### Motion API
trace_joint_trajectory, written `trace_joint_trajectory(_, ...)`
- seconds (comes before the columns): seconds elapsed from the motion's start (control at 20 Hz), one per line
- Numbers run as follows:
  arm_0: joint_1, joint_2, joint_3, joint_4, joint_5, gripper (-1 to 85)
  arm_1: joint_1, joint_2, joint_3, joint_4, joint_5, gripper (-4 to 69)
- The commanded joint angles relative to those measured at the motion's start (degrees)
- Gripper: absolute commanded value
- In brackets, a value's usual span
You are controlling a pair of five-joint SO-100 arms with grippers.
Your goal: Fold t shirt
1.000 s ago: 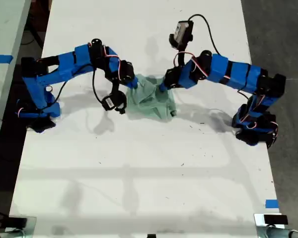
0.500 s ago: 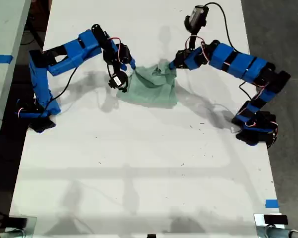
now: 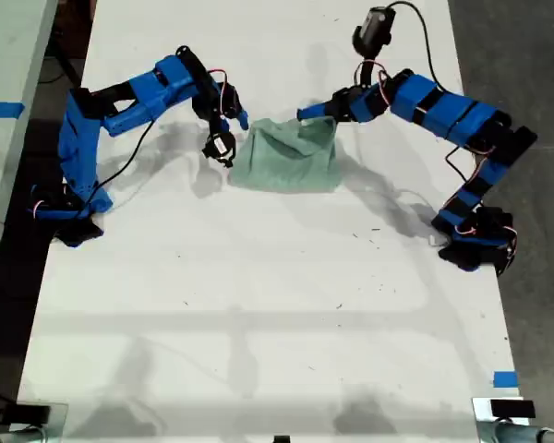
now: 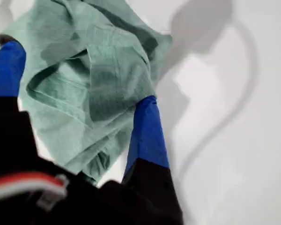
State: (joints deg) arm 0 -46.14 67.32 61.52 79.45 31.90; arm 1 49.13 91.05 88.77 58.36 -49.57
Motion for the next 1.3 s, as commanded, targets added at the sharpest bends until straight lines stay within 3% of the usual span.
trace_joint_trajectory(0.0, -0.70, 8.61, -3.08, 1.23, 0.35, 14.0, 3.78, -2.72, -5.54, 7.29, 2.46, 44.1)
trace_joint_trajectory(0.25, -1.49, 14.41, -1.85, 5.54, -0.18, 13.1, 3.25, -3.78, -7.21, 17.58, 1.76, 43.7)
trace_joint_trajectory(0.5, -1.32, 41.13, 14.50, 11.16, -5.45, 11.7, -0.26, 21.97, -4.57, 40.52, 5.98, 43.5)
trace_joint_trajectory(0.55, -0.53, 49.75, 21.97, 11.16, -7.91, 11.3, -2.64, 30.67, 0.53, 41.75, 7.82, 42.1)
trace_joint_trajectory(0.65, 6.06, 66.18, 35.24, 10.90, -14.94, 10.4, -8.88, 50.19, 14.50, 42.28, 14.33, 36.7)
trace_joint_trajectory(0.75, 18.90, 78.05, 46.23, 8.00, -25.22, 8.7, -17.23, 68.38, 28.48, 42.10, 22.32, 30.9)
trace_joint_trajectory(0.9, 33.13, 91.58, 64.78, -1.14, -35.68, 6.9, -32.52, 89.38, 47.64, 40.17, 34.63, 4.8)
trace_joint_trajectory(0.95, 34.98, 95.10, 72.42, -5.10, -36.39, 6.4, -36.65, 92.72, 51.06, 38.23, 35.33, 1.5)
trace_joint_trajectory(1.1, 33.84, 107.75, 97.21, -17.67, -31.82, 5.2, -45.00, 90.70, 56.95, 33.84, 39.11, 1.6)
trace_joint_trajectory(1.25, 34.63, 129.64, 109.34, -17.05, -29.97, 3.3, -50.19, 106.17, 72.42, 30.41, 41.31, 1.7)
